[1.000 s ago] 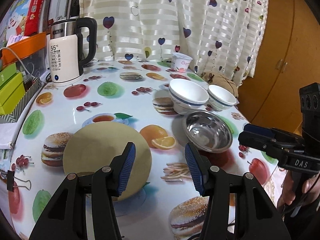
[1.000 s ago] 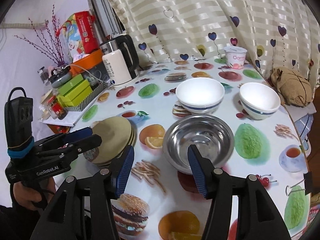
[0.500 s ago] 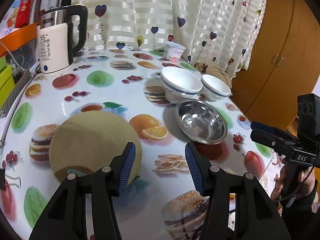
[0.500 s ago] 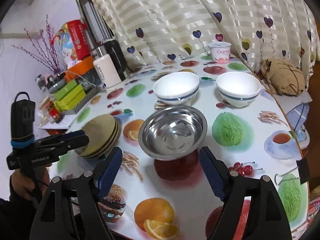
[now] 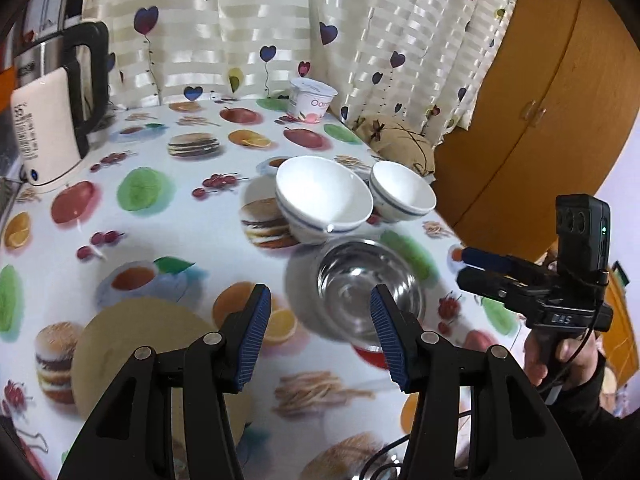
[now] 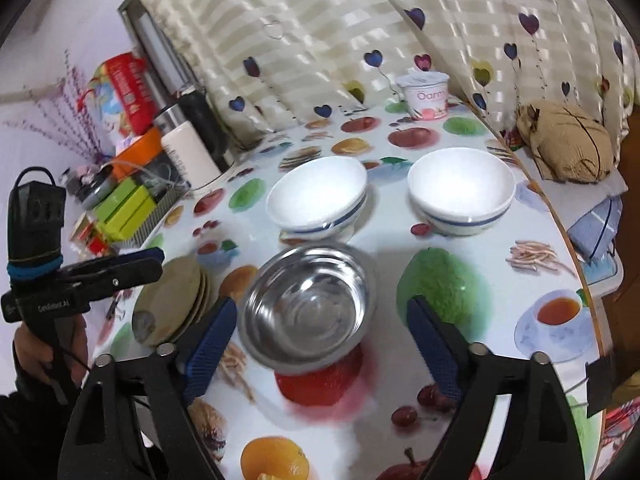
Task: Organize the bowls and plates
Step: 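Grasp the rim of the blue-rimmed white bowl with both tools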
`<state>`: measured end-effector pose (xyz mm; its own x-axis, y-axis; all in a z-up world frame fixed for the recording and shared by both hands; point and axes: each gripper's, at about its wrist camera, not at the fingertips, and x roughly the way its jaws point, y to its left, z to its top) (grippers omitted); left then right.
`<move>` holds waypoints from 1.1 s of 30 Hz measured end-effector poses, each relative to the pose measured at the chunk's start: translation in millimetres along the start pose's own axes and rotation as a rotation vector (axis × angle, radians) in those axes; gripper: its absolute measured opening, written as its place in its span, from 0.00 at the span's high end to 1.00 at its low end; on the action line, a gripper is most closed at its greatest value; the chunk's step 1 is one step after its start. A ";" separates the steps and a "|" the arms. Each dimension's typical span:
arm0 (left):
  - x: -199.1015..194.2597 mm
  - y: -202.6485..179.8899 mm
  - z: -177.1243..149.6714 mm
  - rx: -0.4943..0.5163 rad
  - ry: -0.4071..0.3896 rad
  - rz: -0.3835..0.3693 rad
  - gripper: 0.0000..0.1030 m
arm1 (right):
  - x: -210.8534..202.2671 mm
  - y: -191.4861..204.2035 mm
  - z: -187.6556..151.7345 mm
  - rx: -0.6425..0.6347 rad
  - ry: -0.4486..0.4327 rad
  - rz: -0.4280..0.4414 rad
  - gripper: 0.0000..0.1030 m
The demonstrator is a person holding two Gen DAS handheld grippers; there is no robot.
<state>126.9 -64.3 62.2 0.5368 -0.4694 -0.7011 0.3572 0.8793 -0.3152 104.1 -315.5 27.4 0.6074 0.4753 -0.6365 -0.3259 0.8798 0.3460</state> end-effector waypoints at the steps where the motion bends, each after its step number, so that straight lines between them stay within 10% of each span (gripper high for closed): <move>1: 4.3 0.6 5.0 -0.007 0.004 -0.008 0.49 | 1.6 -3.2 3.9 0.015 0.002 0.000 0.38; 3: 12.7 2.3 14.5 -0.026 0.011 -0.017 0.49 | 6.2 -9.7 12.3 0.048 0.010 0.012 0.64; 7: 31.9 6.6 34.7 -0.057 0.020 -0.016 0.49 | 20.7 -18.2 31.8 0.082 0.028 0.010 0.69; 33: 121.1 38.4 67.4 -0.250 0.157 -0.111 0.50 | 111.8 -49.6 86.3 0.265 0.176 0.019 0.76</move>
<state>257.1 -92.8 8.3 0.3736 -0.5627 -0.7374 0.1977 0.8250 -0.5294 250.7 -306.2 -1.5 0.4604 0.5050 -0.7301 -0.1216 0.8506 0.5116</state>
